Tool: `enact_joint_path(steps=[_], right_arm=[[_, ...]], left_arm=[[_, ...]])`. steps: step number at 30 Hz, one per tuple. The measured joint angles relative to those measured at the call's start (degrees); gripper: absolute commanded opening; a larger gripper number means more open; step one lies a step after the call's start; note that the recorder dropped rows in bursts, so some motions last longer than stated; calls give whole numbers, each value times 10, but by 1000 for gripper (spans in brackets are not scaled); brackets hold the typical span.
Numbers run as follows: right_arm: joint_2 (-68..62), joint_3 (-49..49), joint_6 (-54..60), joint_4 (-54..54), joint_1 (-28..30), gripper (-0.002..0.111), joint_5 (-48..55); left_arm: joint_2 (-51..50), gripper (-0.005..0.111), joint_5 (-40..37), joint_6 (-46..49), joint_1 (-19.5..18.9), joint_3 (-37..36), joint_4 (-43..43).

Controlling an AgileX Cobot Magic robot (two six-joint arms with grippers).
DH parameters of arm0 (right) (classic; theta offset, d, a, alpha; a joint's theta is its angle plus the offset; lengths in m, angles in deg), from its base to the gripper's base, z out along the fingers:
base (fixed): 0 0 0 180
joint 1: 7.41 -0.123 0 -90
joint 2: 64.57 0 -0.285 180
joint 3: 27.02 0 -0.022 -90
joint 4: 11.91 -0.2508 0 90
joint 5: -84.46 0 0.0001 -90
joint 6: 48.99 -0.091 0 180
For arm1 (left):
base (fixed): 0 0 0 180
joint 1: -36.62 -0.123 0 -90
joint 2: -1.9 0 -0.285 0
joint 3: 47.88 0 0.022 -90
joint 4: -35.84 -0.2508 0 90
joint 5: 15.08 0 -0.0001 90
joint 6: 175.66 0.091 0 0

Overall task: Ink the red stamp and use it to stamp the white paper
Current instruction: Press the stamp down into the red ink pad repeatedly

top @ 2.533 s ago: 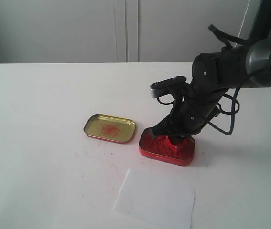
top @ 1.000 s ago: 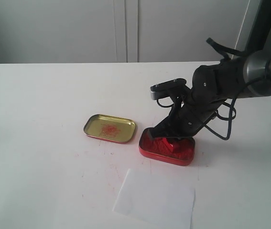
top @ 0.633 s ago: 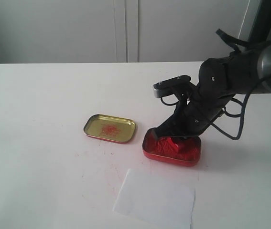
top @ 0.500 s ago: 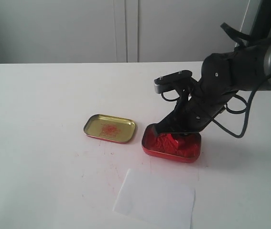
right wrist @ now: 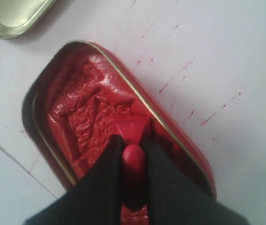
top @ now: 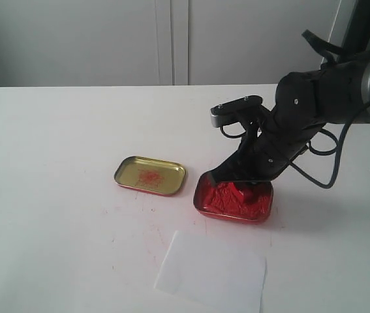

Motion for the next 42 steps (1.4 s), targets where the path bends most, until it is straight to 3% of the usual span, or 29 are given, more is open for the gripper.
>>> enact_joint_path(steps=[42], right_arm=[[-24, 0, -29, 0, 0, 0, -70]], left_arm=[[0, 0, 0, 0, 0, 0, 0]])
